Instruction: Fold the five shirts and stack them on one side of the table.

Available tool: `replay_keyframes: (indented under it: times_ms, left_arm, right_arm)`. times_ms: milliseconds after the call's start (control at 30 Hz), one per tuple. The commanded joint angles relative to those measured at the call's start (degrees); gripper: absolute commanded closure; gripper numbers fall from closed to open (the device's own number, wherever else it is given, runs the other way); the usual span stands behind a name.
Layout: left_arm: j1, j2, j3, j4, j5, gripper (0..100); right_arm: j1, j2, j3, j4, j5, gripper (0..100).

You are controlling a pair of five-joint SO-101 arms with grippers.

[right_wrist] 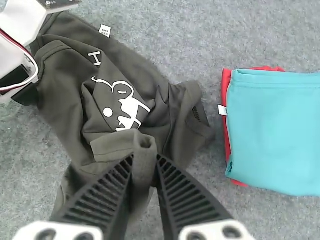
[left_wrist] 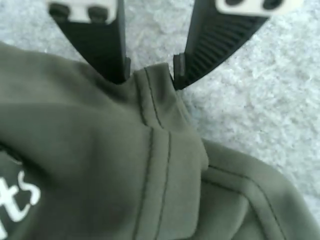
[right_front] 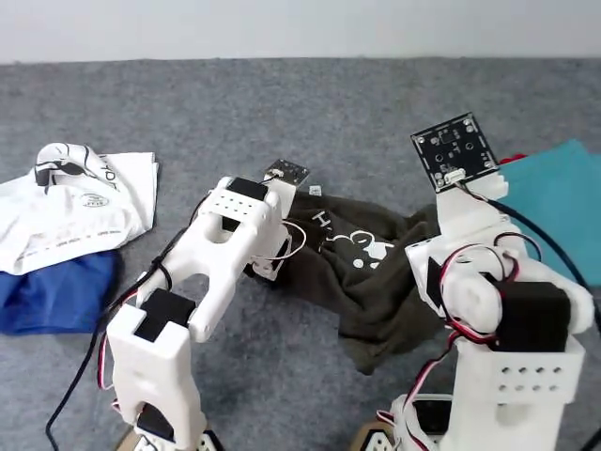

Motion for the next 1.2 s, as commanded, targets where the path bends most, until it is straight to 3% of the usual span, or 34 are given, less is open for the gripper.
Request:
replay_keyframes:
  times_ms: [0, 100, 367, 567, 800, 1033, 1167]
  left_arm:
    - [0.35, 1.93, -1.63, -2.11, 0.44, 91]
    - [0.35, 3.96, -2.42, -2.11, 0.53, 99]
    - [0.35, -0.62, -3.21, 1.85, 0.44, 99]
    - [-1.32, -15.12, -3.03, 9.67, -1.05, 99]
    - [-8.62, -33.58, -2.95, 18.99, -7.47, 99]
    - [-16.09, -46.33, -3.03, 20.31, -13.63, 99]
    - [-18.64, -56.09, -3.3, 19.96, -15.12, 99]
  right_arm:
    - [0.04, -0.75, -0.18, -0.92, 0.26, 98.8]
    - [0.04, -0.75, -0.18, -0.84, 0.26, 98.8]
    - [0.04, -0.75, -0.18, -0.92, 0.62, 98.8]
    - [0.4, -0.48, -0.18, -1.1, 0.7, 98.8]
    - [0.48, -0.66, 4.48, -1.19, 0.7, 98.8]
    - [0.57, -0.75, 6.24, -4.09, 0.7, 98.8]
    - [5.49, -0.92, 6.07, -8.75, 0.35, 98.8]
